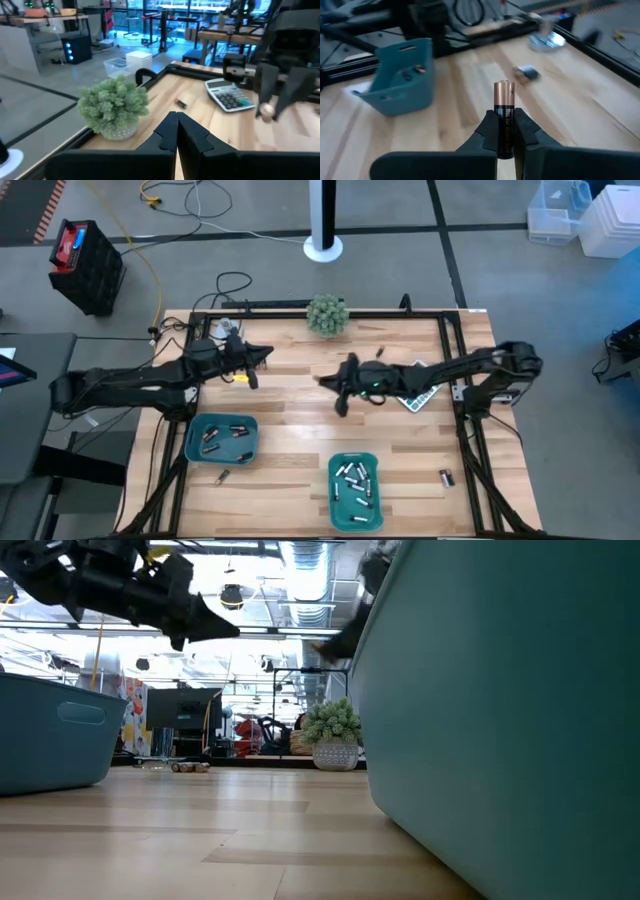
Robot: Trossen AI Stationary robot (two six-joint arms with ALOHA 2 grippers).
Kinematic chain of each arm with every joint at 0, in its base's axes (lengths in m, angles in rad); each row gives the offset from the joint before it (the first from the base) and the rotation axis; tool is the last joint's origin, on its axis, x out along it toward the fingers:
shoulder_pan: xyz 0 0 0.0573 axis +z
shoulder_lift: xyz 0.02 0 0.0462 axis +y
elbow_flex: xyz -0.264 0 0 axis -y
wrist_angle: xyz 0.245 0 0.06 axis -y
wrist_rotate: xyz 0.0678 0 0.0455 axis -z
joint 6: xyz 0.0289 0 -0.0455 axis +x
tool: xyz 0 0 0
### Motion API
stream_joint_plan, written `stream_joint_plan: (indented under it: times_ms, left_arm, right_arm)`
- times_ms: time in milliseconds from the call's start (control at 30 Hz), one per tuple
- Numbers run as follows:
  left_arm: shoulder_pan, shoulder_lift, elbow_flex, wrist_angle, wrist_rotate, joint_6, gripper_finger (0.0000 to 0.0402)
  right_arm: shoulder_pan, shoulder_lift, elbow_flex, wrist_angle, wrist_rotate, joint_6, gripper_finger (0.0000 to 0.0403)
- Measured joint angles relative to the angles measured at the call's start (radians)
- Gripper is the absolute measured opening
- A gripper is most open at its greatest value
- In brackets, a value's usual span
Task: Sort batteries
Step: Put the black battery into the blue bin
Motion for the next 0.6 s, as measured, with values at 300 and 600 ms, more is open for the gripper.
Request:
stream_joint_plan:
  times_ms: [300, 600]
  left_arm:
    - [-0.082, -0.194, 0.000, -0.103, -0.028, 0.003, 0.0000]
    - [-0.142, -0.306, 0.000, -0.185, -0.076, 0.006, 0.0000]
  right_arm:
    - [0.073, 0.298, 0.348, -0.002, -0.050, -0.140, 0.0024]
    - [0.086, 0.585, 0.725, -0.027, -0.254, -0.177, 0.0024]
